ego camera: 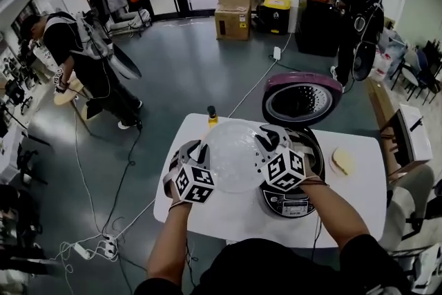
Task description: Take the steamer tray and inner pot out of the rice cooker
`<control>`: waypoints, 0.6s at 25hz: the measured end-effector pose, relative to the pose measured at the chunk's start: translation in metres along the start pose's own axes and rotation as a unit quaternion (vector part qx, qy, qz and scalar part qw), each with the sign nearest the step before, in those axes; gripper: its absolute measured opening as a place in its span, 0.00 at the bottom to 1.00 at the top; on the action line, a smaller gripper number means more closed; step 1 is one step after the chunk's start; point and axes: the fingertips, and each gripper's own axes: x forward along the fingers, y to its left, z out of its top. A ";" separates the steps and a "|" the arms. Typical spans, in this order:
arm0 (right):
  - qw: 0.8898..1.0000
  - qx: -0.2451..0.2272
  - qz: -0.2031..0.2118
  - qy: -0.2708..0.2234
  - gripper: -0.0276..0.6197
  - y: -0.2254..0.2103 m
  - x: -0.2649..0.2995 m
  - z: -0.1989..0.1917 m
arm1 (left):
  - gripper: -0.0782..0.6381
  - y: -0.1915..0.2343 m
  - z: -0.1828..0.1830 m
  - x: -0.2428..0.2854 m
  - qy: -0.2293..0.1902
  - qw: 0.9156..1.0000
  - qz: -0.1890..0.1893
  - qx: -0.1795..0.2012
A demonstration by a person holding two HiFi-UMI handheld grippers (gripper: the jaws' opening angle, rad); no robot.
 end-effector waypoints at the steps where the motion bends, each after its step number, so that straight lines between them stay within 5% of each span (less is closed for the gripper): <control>1: 1.000 -0.004 0.009 -0.001 0.19 0.008 0.007 0.006 | 0.22 0.004 -0.011 -0.002 0.007 1.000 0.001 -0.009; 15: 0.984 -0.071 0.157 0.039 0.20 0.159 0.107 0.035 | 0.21 0.021 -0.192 -0.014 0.102 0.988 -0.002 -0.117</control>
